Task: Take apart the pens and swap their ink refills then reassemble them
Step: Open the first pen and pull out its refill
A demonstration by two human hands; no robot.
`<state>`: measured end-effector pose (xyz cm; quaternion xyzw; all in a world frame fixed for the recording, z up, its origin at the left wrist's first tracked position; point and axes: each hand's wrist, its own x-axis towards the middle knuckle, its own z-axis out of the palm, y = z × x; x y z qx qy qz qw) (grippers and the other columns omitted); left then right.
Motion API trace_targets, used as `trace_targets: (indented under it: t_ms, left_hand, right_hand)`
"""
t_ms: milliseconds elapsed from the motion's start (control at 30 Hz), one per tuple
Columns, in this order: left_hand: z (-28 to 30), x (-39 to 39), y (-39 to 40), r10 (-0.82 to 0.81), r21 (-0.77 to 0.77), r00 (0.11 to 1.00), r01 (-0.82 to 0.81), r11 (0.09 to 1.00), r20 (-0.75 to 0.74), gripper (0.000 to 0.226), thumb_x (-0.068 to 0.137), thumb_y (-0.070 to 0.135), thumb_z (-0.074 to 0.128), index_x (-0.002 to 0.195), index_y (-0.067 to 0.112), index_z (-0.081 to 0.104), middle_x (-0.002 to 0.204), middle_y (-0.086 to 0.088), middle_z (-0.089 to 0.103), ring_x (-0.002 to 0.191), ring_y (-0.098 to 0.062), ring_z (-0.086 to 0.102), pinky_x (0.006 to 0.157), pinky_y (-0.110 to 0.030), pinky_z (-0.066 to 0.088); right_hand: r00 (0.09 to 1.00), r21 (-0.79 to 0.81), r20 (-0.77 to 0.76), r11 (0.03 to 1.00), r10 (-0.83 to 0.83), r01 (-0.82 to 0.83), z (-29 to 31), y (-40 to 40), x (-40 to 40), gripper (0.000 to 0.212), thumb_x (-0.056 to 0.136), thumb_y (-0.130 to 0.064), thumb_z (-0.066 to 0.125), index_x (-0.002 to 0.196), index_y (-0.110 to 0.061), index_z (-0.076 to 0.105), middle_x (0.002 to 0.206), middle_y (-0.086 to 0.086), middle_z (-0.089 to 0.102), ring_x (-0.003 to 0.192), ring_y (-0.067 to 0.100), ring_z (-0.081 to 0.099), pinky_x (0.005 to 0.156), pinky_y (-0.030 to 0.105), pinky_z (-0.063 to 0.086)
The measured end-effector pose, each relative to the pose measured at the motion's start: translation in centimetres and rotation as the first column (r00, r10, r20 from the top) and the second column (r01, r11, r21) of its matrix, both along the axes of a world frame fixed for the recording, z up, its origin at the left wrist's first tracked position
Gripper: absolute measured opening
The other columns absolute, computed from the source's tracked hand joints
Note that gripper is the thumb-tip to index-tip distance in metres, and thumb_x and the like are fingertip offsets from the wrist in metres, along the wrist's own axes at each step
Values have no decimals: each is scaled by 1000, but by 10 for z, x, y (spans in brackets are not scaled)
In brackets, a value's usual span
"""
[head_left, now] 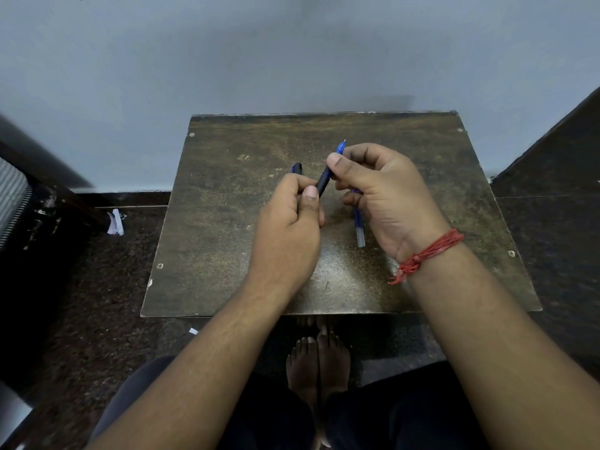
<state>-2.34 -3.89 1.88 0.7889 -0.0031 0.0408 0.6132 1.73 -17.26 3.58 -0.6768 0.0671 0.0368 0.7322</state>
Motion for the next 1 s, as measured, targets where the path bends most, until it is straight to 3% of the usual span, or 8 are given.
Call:
trace_targets:
  t_ms: [167,233,467,533,633,733,833,1000]
  left_hand:
    - [1,-1,1,-7,-10,1000,7,1000,-4,21,104,26,41,89,22,55,65,9,56,50,-5,43,49,-32,36]
    - [1,0,1,-8,-12,1000,8,1000,-6,21,105,25,41,89,22,55,66,8,56,51,-5,43,51,-32,36]
    - [1,-1,1,-9,12,1000,9,1000,-4,21,105,27,41,88,25,54,66,9,55,50,-4,43,53,-32,36]
    - [1,-1,1,-9,-3,1000,9,1000,-9,21,104,28,40,88,26,54,65,9,55,49,-4,42,52,-33,35]
    - [1,0,1,-9,-10,1000,9,1000,-9,21,103,30,40,88,26,54,65,9,55,49,-4,42,51,-33,36]
    - [0,0,0,-6,-7,1000,6,1000,-6,21,102,31,40,87,26,54,64,10,55,49,-4,42,52,-33,35]
    - [0,-1,0,-6,-4,1000,6,1000,-2,21,102,30,40,87,26,54,64,10,56,49,-4,42,51,-32,35]
    - [0,0,0,-4,1,1000,4,1000,2,21,103,28,40,87,26,54,65,11,56,51,-4,43,53,-32,37]
  right_hand:
    - [998,123,-42,992,37,-32,4,-1,-1,16,91,-7,63,101,-12,75,95,5,77,83,12,67,68,26,50]
    - [998,131,-54,991,21,-13,5,0,-1,14,92,-12,66,104,-11,73,98,6,77,85,13,69,70,27,51]
    - [999,32,-36,999,0,1,4,3,-3,9,86,-20,75,89,-15,68,75,-6,69,73,10,63,69,28,52]
    - [999,62,-46,998,11,-8,5,4,-3,1,90,-14,70,91,-14,71,79,-3,71,77,12,64,71,30,51]
    - [998,122,-53,992,30,-23,7,3,-3,19,93,-5,58,98,-11,75,91,5,76,86,16,67,75,31,51]
    - [998,147,-59,989,24,-15,7,3,-3,17,94,-11,61,107,-8,71,101,11,77,91,18,69,78,31,53]
    - [999,104,-49,994,-14,19,5,5,-3,10,89,-22,73,94,-14,68,87,4,74,83,15,68,75,32,54]
    - [999,99,-46,995,-15,20,4,5,-2,10,88,-17,73,84,-15,64,73,-4,68,75,12,64,69,29,53]
